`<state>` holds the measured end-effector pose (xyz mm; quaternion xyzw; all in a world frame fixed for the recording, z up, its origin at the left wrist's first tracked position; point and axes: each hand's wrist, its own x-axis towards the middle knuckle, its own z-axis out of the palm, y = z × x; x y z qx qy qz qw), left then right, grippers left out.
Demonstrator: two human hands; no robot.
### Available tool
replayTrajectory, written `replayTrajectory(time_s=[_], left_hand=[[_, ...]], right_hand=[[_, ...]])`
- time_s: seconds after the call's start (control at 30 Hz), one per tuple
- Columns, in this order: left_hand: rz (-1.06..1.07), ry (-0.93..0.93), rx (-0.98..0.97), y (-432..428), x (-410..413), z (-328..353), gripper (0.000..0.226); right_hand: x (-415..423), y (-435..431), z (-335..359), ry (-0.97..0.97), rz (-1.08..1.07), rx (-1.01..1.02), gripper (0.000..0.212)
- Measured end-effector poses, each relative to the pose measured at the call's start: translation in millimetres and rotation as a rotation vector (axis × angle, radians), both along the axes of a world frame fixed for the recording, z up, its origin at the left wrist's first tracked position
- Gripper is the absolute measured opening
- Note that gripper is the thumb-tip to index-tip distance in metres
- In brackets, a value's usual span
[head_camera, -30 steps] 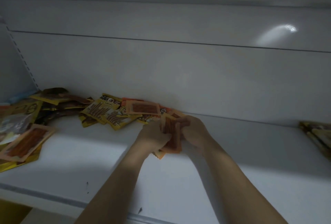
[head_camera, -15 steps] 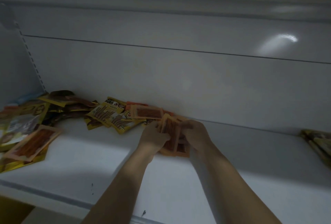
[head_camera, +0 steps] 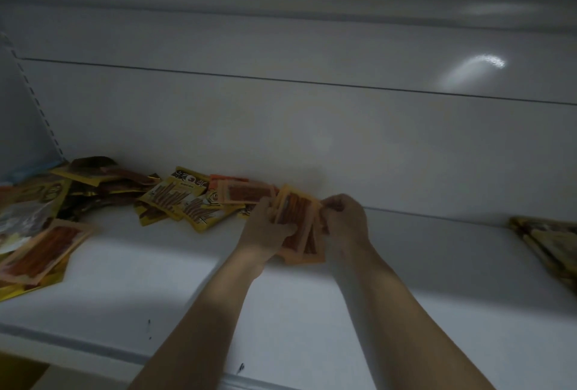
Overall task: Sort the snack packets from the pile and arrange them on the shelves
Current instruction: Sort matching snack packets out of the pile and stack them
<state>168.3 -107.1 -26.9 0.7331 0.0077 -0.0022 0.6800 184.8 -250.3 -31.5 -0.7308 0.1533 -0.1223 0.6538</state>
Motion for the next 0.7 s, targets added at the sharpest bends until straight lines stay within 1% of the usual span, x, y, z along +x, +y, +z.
replayTrajectory(time_s=[0.03,0.07,0.1,0.13,0.17,0.23,0.3,0.37,0.43,0.5,0.57,0.63,0.67,0.7], left_hand=[[0.033,-0.029,-0.003,2,1,-1,0.032],[0.066,-0.057,0.002,5,2,-2,0.034],[0.091,-0.087,0.006,8,2,-2,0.038],[0.111,-0.112,0.017,11,3,-4,0.043],[0.123,-0.130,0.030,14,3,-4,0.049],[0.144,-0.140,0.031,20,2,-6,0.059],[0.174,-0.137,0.045,25,2,-7,0.057],[0.192,-0.145,0.113,32,4,-8,0.049],[0.189,-0.155,0.165,38,5,-7,0.052],[0.186,-0.171,0.197,44,6,-4,0.052],[0.199,-0.189,0.220,55,5,-3,0.044],[0.233,-0.207,0.251,71,3,-5,0.035],[0.254,-0.213,0.266,79,3,-6,0.033],[0.275,-0.214,0.274,87,4,-7,0.032]], right_hand=[[0,-3,1,-0.042,-0.065,-0.240,0.020],[0,-6,0,-0.074,-0.077,-0.479,0.019],[2,-10,-2,-0.082,-0.047,-0.681,0.019],[6,-14,-8,-0.059,0.007,-0.826,0.023],[9,-17,-13,-0.021,0.068,-0.936,0.031],[16,-18,-23,0.084,0.196,-1.069,0.046],[20,-15,-28,0.175,0.287,-1.166,0.051],[22,-12,-27,0.213,0.273,-1.211,0.052],[21,-9,-22,0.207,0.220,-1.249,0.054],[19,-6,-16,0.240,0.225,-1.242,0.058],[21,-6,-11,0.327,0.257,-1.123,0.068],[25,-11,-11,0.398,0.293,-0.927,0.076],[25,-14,-11,0.403,0.311,-0.874,0.072],[25,-17,-13,0.388,0.328,-0.877,0.062]])
